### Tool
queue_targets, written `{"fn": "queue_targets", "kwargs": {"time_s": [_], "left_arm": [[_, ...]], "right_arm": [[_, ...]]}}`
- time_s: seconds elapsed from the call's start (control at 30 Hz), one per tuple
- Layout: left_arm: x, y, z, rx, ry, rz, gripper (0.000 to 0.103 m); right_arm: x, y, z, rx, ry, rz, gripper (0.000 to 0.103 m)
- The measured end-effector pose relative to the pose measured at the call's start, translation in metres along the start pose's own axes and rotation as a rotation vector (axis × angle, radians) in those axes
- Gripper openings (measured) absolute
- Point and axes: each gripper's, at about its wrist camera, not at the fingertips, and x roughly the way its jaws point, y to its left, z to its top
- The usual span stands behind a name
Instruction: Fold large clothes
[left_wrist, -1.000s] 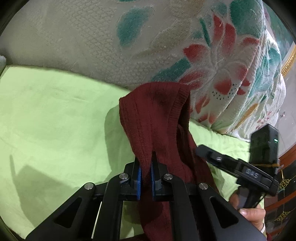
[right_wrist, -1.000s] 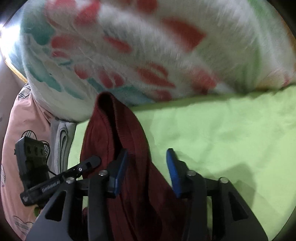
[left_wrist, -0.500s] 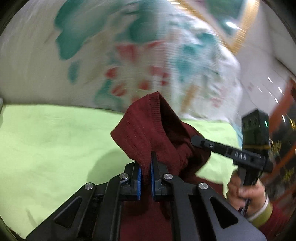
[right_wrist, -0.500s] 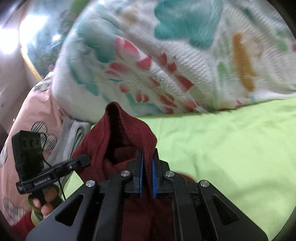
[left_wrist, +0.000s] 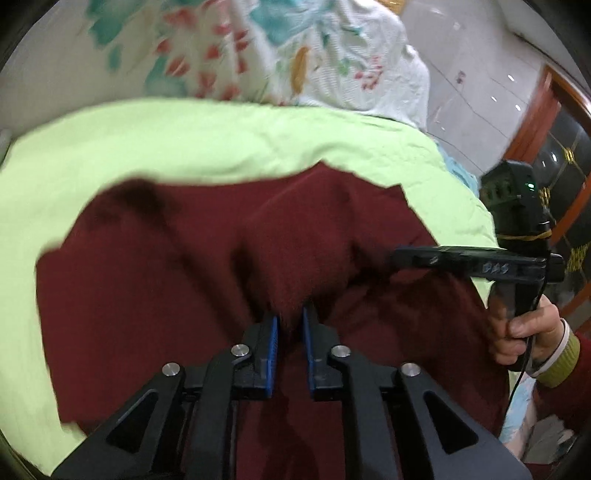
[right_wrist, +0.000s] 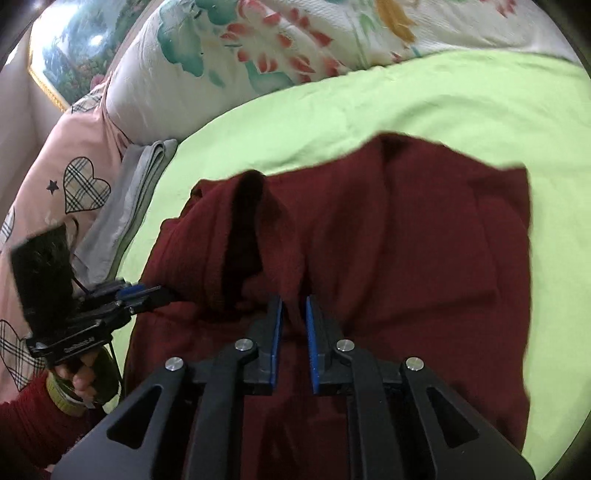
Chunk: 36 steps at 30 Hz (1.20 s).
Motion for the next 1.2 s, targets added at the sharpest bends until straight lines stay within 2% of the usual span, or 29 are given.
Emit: {"fn": "queue_targets", "kwargs": {"time_s": [0.07,0.17,0.23,0.27,0.3,0.33,0.4,0.43,0.5,0.53,0.57,0.6,0.63,0.73,0.8,0.87,0.93,1.0,1.03,1.13,1.2], "left_arm": [[-0.014,0.01,-0.017,-0.05,-0.01,-0.007,0.014],[-0.028,0.029,-0.031,-0.155,-0.03,-0.034,0.017],[-0.035,0.038,-0.038,-0.216,-0.046,-0.047,0.027],[-0.038,0.042,-0.04,-0.25,-0.049,-0.065,0.03],[-0.039,0.046,-0.043,-0.299,-0.051,-0.098,0.038],[-0.038,0.049,-0.042,-0.333,-0.055,-0.117,0.043],[-0.035,0.053,-0.043,-0.396,-0.066,-0.153,0.046],[-0.033,0.053,-0.04,-0.412,-0.063,-0.165,0.049],[-0.028,0.055,-0.04,-0.458,-0.058,-0.199,0.05],[-0.026,0.055,-0.04,-0.475,-0.054,-0.209,0.05],[-0.024,0.054,-0.038,-0.483,-0.052,-0.211,0.05],[-0.023,0.054,-0.038,-0.494,-0.048,-0.215,0.05],[-0.023,0.055,-0.039,-0.505,-0.047,-0.223,0.05],[-0.025,0.061,-0.044,-0.533,-0.053,-0.249,0.051],[-0.026,0.067,-0.05,-0.558,-0.057,-0.273,0.053],[-0.023,0.071,-0.054,-0.583,-0.052,-0.286,0.053],[-0.02,0.071,-0.057,-0.594,-0.048,-0.29,0.053],[-0.018,0.071,-0.056,-0.601,-0.046,-0.299,0.053],[-0.017,0.07,-0.055,-0.604,-0.045,-0.303,0.053],[-0.016,0.071,-0.053,-0.615,-0.044,-0.312,0.054],[-0.01,0.069,-0.048,-0.61,-0.03,-0.291,0.055]], "right_arm": [[-0.012,-0.003,-0.001,0.025,-0.034,0.019,0.022],[-0.028,-0.001,0.012,0.031,-0.106,0.05,0.039],[-0.03,0.007,0.023,0.024,-0.133,0.078,0.046],[-0.028,0.013,0.03,0.012,-0.146,0.096,0.052],[-0.024,0.022,0.038,-0.007,-0.15,0.114,0.061],[-0.02,0.028,0.043,-0.018,-0.144,0.124,0.065],[-0.005,0.041,0.056,-0.032,-0.124,0.15,0.071],[0.004,0.045,0.062,-0.035,-0.103,0.149,0.072],[0.025,0.052,0.069,-0.041,-0.044,0.08,0.071],[0.033,0.053,0.07,-0.038,-0.025,0.045,0.066],[0.042,0.051,0.07,-0.028,-0.005,0.035,0.027],[0.046,0.048,0.068,-0.011,0.015,0.046,0.007],[0.044,0.044,0.064,0.015,0.011,0.057,0.007],[0.011,0.039,0.041,0.016,-0.093,0.125,0.007],[-0.015,0.034,0.012,0.017,-0.151,0.208,0.007],[-0.03,0.024,-0.022,0.036,-0.15,0.258,0.009],[-0.031,0.015,-0.047,0.065,-0.098,0.243,0.014],[-0.03,0.004,-0.072,0.087,-0.034,0.173,0.031],[-0.031,0.0,-0.077,0.102,-0.019,0.155,0.033],[-0.044,-0.006,-0.072,0.135,-0.052,0.15,0.034],[-0.056,-0.004,-0.055,0.142,-0.112,0.134,0.041]]}}
